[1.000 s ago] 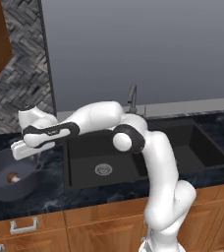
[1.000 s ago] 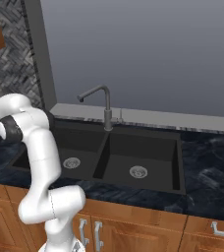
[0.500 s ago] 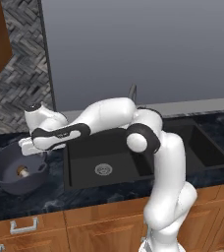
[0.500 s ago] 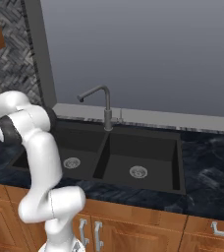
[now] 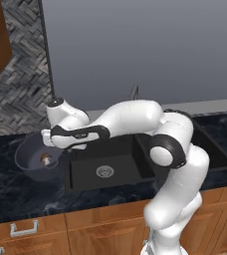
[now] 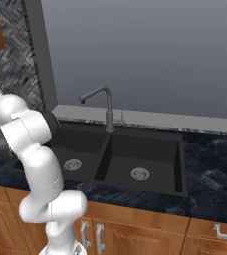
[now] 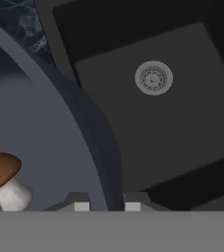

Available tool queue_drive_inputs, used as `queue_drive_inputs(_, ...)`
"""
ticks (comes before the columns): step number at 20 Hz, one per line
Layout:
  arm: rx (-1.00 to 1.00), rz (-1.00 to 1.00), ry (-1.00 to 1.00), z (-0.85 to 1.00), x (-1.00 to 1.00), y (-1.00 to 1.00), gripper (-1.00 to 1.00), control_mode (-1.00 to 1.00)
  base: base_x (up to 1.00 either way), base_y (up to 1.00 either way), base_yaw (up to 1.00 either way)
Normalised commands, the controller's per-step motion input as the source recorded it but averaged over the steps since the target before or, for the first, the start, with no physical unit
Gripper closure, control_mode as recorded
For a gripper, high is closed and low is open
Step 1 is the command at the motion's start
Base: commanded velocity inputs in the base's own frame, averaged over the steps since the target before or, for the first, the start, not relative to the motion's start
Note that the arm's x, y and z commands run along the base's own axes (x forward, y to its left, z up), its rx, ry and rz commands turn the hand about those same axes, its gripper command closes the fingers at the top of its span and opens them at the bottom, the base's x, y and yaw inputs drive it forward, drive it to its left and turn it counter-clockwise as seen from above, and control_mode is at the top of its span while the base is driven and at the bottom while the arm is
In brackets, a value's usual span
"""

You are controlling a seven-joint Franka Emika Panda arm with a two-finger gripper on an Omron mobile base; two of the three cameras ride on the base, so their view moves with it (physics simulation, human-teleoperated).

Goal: Dump the mushroom from the pot into the sink. Then turn on the water and wash the mushroom. Then turn off the water and put the mushroom back in the pot.

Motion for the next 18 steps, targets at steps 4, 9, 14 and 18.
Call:
queue_drive_inputs(4, 0.04, -0.36, -0.03, 0.40, -0.21, -0.74, 1.00, -1.00, 0.00, 0.00, 0.00)
queue_drive_inputs(9, 0.03, -0.30, 0.00, 0.50, -0.18, -0.75, 1.00, -1.00, 0.00, 0.00, 0.00)
queue_drive_inputs(14, 0.00, -0.22, 0.00, 0.59, -0.13, -0.60, 1.00, -1.00, 0.00, 0.00, 0.00)
queue_drive_inputs(18, 0.00, -0.11, 0.00, 0.62, 0.00, -0.41, 1.00, -1.00, 0.00, 0.00, 0.00)
